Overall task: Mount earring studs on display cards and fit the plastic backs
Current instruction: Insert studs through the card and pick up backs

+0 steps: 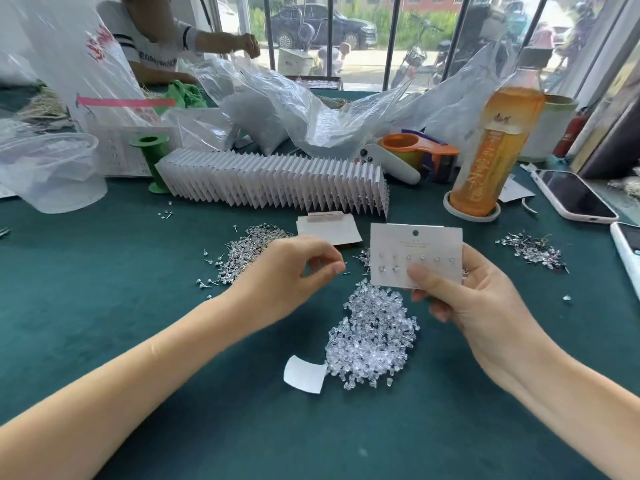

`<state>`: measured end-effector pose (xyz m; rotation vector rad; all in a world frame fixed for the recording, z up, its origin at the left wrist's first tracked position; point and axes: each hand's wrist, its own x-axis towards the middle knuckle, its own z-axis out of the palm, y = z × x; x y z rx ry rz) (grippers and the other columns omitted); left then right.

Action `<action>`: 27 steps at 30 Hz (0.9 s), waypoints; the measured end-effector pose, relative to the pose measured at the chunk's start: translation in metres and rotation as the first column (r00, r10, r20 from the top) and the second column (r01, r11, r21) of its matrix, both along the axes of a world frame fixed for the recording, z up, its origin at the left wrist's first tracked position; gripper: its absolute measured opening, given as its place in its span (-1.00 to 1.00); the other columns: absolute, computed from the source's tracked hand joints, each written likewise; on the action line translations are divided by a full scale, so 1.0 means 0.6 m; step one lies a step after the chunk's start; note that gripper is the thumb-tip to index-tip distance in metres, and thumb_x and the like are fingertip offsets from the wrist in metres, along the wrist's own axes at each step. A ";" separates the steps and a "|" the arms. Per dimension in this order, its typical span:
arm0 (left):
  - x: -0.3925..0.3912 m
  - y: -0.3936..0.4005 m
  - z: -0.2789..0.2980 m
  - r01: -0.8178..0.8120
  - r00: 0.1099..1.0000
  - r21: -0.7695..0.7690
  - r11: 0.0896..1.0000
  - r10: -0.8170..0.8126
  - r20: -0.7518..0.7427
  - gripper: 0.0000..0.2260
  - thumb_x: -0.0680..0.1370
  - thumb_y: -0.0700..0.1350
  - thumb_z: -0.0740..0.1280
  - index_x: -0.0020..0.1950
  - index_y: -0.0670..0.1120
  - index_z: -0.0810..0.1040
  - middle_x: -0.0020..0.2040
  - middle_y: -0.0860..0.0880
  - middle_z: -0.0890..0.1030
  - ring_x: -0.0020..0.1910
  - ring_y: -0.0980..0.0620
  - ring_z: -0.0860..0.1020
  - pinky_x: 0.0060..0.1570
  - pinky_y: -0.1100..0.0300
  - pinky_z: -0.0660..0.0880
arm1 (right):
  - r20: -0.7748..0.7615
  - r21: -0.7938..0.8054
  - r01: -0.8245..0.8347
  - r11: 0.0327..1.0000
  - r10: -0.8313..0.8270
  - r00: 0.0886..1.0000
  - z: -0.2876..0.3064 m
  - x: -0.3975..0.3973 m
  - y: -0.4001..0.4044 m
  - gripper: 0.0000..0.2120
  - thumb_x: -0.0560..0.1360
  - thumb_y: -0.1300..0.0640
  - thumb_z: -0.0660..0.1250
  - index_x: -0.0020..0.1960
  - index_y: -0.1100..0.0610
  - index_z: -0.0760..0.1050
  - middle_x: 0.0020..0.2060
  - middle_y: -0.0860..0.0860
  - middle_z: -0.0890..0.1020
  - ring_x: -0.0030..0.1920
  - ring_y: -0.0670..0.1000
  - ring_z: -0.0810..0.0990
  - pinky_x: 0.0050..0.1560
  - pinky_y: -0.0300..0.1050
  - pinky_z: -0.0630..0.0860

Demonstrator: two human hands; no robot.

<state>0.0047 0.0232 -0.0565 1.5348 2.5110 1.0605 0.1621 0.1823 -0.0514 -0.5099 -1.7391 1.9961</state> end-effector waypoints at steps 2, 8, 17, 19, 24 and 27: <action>0.000 0.000 -0.001 0.075 0.997 -0.091 0.993 -0.073 0.028 -0.96 0.50 -0.11 0.41 -0.09 -0.04 0.65 -0.20 0.07 0.64 -0.19 0.16 0.54 -0.16 0.34 0.45 | -0.024 0.014 0.004 1.000 -0.004 1.000 -0.004 0.002 0.000 -0.56 0.16 0.02 0.50 0.02 0.05 0.57 -0.15 0.01 0.72 -0.42 -0.11 0.56 -0.53 -0.35 0.36; 0.000 -0.003 0.005 0.202 0.978 -0.122 0.972 -0.193 0.083 -0.96 0.44 -0.16 0.47 -0.16 -0.03 0.65 -0.28 0.15 0.62 -0.29 0.25 0.52 -0.27 0.50 0.32 | -0.059 0.079 0.014 0.997 -0.009 0.998 -0.019 0.006 -0.003 -0.59 0.20 0.02 0.49 0.03 0.06 0.57 -0.17 0.02 0.72 -0.41 -0.07 0.55 -0.49 -0.33 0.38; 0.002 -0.009 0.012 0.246 0.968 -0.170 0.954 -0.251 -0.011 -0.92 0.42 -0.14 0.49 -0.14 0.03 0.68 -0.21 0.14 0.63 -0.23 0.20 0.57 -0.20 0.51 0.34 | -0.090 0.065 -0.002 0.998 0.007 0.996 -0.030 0.005 -0.003 -0.63 0.24 0.05 0.47 0.03 0.04 0.57 -0.18 -0.04 0.72 -0.39 -0.13 0.54 -0.41 -0.34 0.44; 0.004 -0.009 0.012 0.239 0.968 -0.175 0.955 -0.248 -0.031 -0.93 0.42 -0.14 0.49 -0.14 0.03 0.69 -0.19 0.13 0.63 -0.23 0.19 0.58 -0.16 0.45 0.42 | -0.102 0.065 -0.005 0.998 0.012 0.995 -0.031 0.005 -0.002 -0.63 0.23 0.03 0.47 0.03 0.03 0.57 -0.19 -0.04 0.71 -0.38 -0.14 0.54 -0.41 -0.34 0.44; 0.007 -0.008 0.011 0.229 0.967 -0.175 0.958 -0.244 -0.071 -0.95 0.43 -0.11 0.49 -0.14 0.02 0.70 -0.18 0.13 0.63 -0.24 0.19 0.58 -0.14 0.36 0.48 | -0.112 0.074 -0.002 0.997 0.011 0.994 -0.034 0.005 0.000 -0.63 0.23 0.03 0.47 0.02 0.03 0.57 -0.22 -0.06 0.70 -0.40 -0.15 0.54 -0.42 -0.34 0.43; 0.009 -0.008 0.008 0.221 0.969 -0.177 0.959 -0.236 -0.074 -0.95 0.44 -0.09 0.47 -0.13 0.03 0.69 -0.17 0.14 0.62 -0.22 0.18 0.58 -0.13 0.36 0.47 | -0.104 0.093 0.006 0.996 0.004 0.995 -0.033 0.006 0.002 -0.63 0.23 0.00 0.47 0.02 0.02 0.57 -0.23 -0.06 0.70 -0.41 -0.13 0.51 -0.42 -0.33 0.42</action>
